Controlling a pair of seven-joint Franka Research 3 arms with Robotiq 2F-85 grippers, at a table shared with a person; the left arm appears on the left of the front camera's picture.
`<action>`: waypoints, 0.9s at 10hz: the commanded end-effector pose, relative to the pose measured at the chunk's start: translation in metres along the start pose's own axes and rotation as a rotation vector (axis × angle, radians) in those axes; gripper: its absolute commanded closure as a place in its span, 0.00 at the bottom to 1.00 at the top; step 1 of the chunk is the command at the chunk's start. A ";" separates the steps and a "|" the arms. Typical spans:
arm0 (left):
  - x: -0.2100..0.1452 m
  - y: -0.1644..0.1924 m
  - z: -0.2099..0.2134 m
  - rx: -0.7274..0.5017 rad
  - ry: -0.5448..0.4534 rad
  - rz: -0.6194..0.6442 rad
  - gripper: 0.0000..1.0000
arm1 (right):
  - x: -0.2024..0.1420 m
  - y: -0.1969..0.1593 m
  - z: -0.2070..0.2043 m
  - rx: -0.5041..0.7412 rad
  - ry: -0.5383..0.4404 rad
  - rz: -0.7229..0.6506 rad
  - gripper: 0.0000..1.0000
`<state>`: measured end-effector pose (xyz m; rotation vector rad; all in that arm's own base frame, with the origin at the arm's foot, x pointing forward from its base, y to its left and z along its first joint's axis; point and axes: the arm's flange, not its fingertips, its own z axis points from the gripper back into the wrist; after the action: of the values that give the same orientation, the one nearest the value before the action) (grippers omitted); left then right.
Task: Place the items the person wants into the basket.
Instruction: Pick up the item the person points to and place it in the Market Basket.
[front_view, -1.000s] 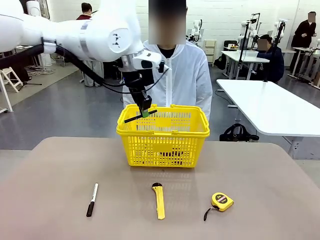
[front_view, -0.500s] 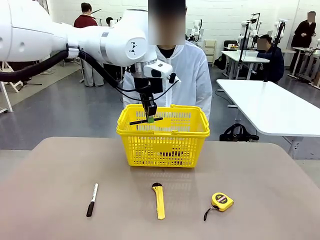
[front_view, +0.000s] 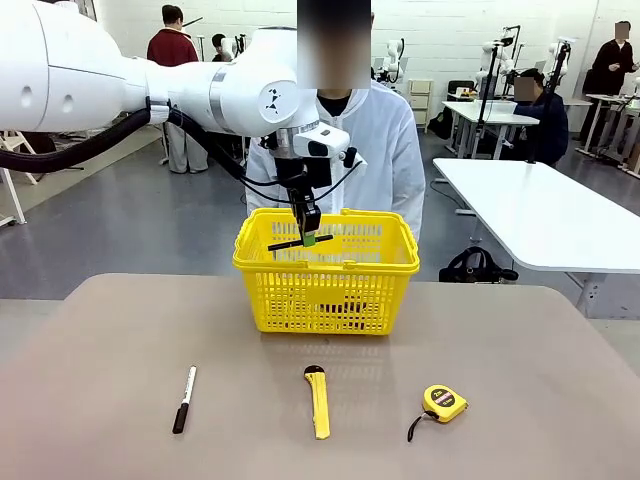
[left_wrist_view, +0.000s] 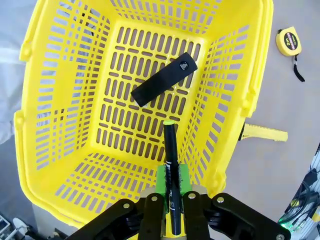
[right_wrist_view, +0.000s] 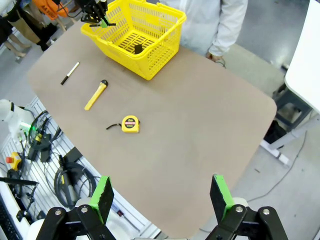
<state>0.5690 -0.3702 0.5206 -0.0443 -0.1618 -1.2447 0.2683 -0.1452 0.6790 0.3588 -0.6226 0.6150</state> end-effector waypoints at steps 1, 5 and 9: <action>-0.003 -0.002 0.003 0.003 0.006 0.001 1.00 | 0.000 -0.001 -0.002 0.014 -0.006 0.008 0.00; -0.005 0.004 -0.005 0.033 -0.020 0.013 0.89 | 0.000 -0.001 -0.002 0.014 -0.006 0.008 0.00; 0.013 0.015 -0.036 0.188 -0.074 -0.218 0.89 | 0.000 -0.001 -0.002 0.014 -0.006 0.008 0.00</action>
<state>0.5881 -0.3825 0.5021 0.0486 -0.3223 -1.3958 0.2682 -0.1452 0.6790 0.3587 -0.6227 0.6148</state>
